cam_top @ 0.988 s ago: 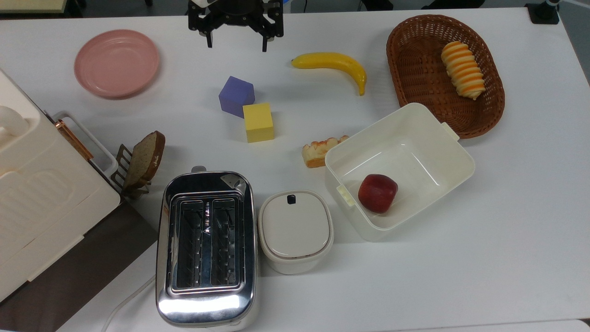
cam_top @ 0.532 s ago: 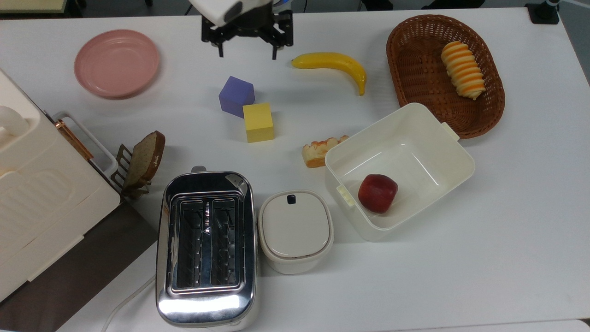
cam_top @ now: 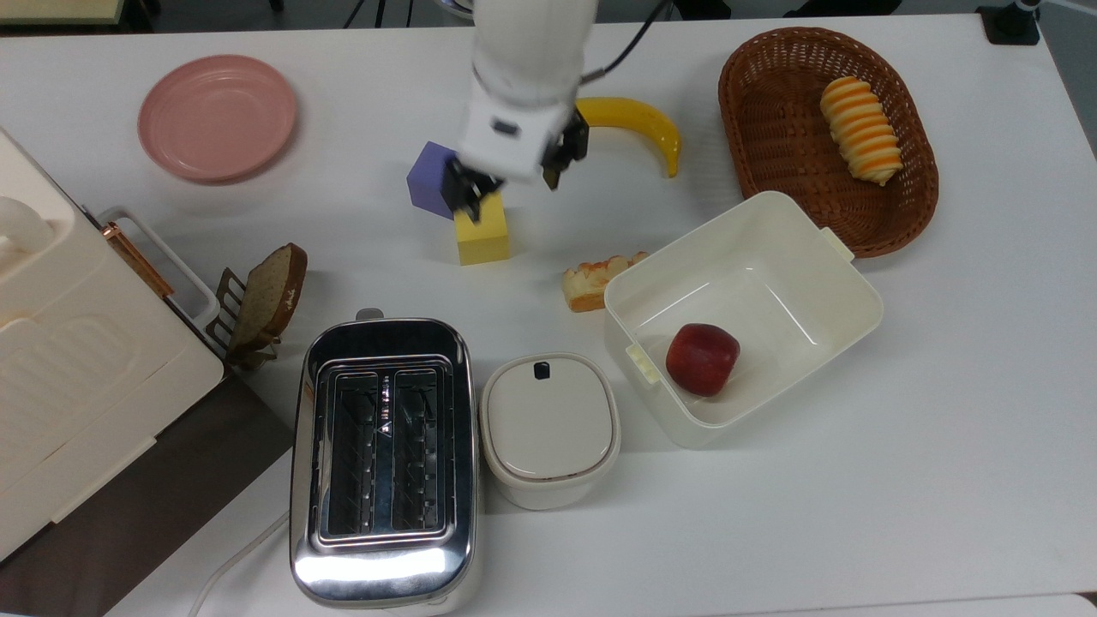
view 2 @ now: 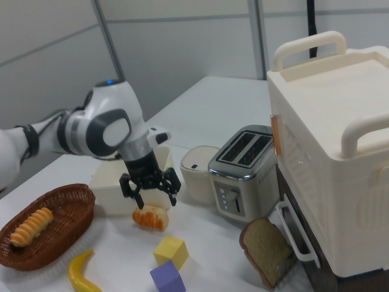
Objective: Put the bread in the basket
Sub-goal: 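Close the gripper on the small bread piece and lift it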
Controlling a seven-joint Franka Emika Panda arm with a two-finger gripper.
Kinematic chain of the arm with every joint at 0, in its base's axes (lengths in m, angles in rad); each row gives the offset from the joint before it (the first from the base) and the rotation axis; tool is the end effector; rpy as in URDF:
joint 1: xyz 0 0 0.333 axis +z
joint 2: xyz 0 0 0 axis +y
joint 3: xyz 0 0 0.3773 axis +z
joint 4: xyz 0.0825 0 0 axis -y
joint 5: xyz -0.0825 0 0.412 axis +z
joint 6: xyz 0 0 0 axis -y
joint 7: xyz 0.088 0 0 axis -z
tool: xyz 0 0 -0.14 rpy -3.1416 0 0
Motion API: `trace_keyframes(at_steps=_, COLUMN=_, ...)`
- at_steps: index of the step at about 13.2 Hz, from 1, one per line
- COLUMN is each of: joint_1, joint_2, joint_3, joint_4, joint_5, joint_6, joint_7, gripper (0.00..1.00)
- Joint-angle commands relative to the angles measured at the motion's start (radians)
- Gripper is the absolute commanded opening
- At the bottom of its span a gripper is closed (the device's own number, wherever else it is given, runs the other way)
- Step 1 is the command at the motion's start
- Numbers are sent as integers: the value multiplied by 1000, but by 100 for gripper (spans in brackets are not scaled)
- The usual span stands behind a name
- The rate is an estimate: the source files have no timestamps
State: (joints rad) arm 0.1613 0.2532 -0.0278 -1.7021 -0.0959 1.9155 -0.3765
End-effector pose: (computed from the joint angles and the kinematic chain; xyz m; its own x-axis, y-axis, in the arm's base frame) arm 0.6649 0.0809 0.4567 0.8542 0.5147 -0.0736 0.5193 -0.8514 0.0738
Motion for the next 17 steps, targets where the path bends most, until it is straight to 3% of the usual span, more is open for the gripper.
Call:
trace_keyframes(at_steps=1, joint_1=49, joint_2=40, joint_3=-18, joint_4=-2, joint_5=27, joint_6=46, joint_7=-186, gripper=100)
trace_keyframes(at_steps=7, joint_1=125, joint_2=136, joint_3=-18, joint_4=-1, joint_5=-13, joint_6=151, joint_7=-185, gripper=100)
trace_keyframes(at_steps=12, joint_1=142, joint_2=195, joint_3=-20, joint_4=1, joint_5=-47, joint_6=226, joint_7=-162, gripper=97)
trace_keyframes(at_steps=13, joint_1=150, joint_2=207, joint_3=-18, joint_4=4, joint_5=-54, joint_6=234, joint_7=-150, gripper=94)
trace_keyframes(at_steps=14, joint_1=161, joint_2=216, joint_3=-18, joint_4=5, joint_5=-67, joint_6=234, joint_7=-136, gripper=79)
trace_keyframes(at_steps=17, joint_1=161, joint_2=215, joint_3=-20, joint_4=6, joint_5=-68, joint_6=232, joint_7=-128, gripper=59)
